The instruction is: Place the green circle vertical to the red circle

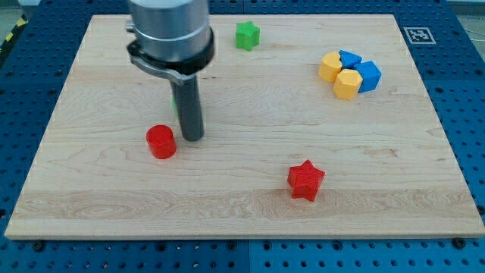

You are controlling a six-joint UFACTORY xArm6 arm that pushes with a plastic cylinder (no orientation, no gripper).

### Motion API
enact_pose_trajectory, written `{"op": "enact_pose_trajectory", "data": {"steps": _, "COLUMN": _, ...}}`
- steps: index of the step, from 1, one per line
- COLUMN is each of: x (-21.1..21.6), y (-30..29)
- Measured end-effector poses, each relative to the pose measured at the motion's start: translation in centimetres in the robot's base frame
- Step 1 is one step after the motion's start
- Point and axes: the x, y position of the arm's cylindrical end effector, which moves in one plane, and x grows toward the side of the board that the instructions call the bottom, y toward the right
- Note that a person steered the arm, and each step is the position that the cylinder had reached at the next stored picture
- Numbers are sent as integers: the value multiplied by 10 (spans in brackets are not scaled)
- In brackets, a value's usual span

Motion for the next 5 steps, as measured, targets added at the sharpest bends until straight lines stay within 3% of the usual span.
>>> {"op": "enact_pose_trajectory", "data": {"steps": 1, "x": -1, "y": 3}}
{"op": "enact_pose_trajectory", "data": {"steps": 2, "x": -39, "y": 3}}
{"op": "enact_pose_trajectory", "data": {"steps": 3, "x": -47, "y": 6}}
{"op": "enact_pose_trajectory", "data": {"steps": 4, "x": -27, "y": 4}}
{"op": "enact_pose_trajectory", "data": {"steps": 5, "x": -35, "y": -4}}
